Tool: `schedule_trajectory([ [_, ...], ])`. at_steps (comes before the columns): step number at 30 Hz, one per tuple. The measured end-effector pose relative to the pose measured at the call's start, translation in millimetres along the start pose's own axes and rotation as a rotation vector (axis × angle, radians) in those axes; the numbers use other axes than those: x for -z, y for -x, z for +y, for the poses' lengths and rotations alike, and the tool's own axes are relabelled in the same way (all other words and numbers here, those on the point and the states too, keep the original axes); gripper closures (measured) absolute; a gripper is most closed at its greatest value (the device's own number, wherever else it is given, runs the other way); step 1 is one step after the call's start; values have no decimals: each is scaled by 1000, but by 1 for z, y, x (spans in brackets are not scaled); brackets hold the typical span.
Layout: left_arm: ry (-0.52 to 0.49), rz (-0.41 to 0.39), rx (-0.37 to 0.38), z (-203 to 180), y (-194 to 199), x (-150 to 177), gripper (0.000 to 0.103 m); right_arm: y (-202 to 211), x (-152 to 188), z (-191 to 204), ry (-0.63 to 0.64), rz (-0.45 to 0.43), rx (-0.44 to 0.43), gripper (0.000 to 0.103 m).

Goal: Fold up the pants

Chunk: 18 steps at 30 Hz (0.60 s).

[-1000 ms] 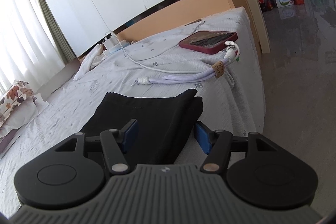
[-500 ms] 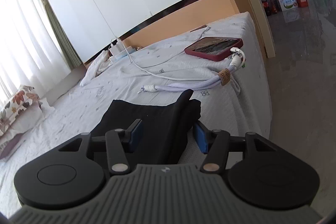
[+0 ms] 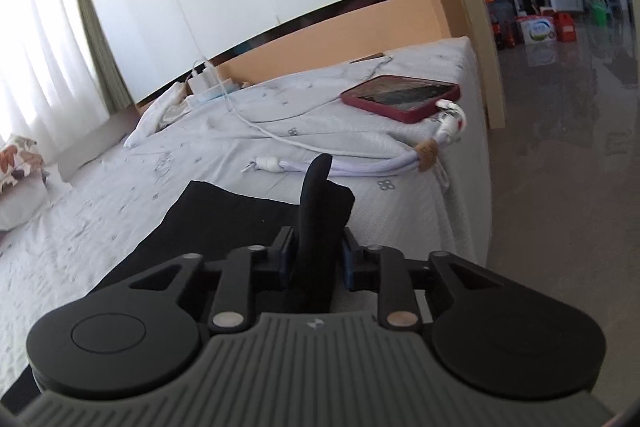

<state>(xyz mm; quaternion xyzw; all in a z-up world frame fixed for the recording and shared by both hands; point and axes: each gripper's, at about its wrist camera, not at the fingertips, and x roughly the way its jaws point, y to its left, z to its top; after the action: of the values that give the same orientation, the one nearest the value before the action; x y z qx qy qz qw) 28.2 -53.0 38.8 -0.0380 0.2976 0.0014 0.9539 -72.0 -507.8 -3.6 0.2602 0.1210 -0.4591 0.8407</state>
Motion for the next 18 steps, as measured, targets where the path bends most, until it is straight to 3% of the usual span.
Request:
schedule_trajectory([
  [2,31,-15,-58,27,4,-5,23,-6,-1,4,20,-3,1,54],
  [3,41,-19,-84,40,6,-6,23,-9,-1,5,33,0,-1,70],
  [4,52,-22,-110,52,7,-8,23,-11,-3,7,39,3,-6,74],
  [5,64,-25,-134,65,9,-8,23,-11,-4,9,36,8,-10,91],
  [8,101,-34,-191,97,15,-6,23,-6,-4,14,-8,56,-103,93],
  [10,127,-31,-222,115,16,-4,23,7,1,33,49,58,-144,93],
  [14,195,-13,-244,145,16,3,23,40,23,95,171,115,-305,94],
  [18,232,-16,-231,160,17,10,23,83,67,165,289,215,-502,94],
])
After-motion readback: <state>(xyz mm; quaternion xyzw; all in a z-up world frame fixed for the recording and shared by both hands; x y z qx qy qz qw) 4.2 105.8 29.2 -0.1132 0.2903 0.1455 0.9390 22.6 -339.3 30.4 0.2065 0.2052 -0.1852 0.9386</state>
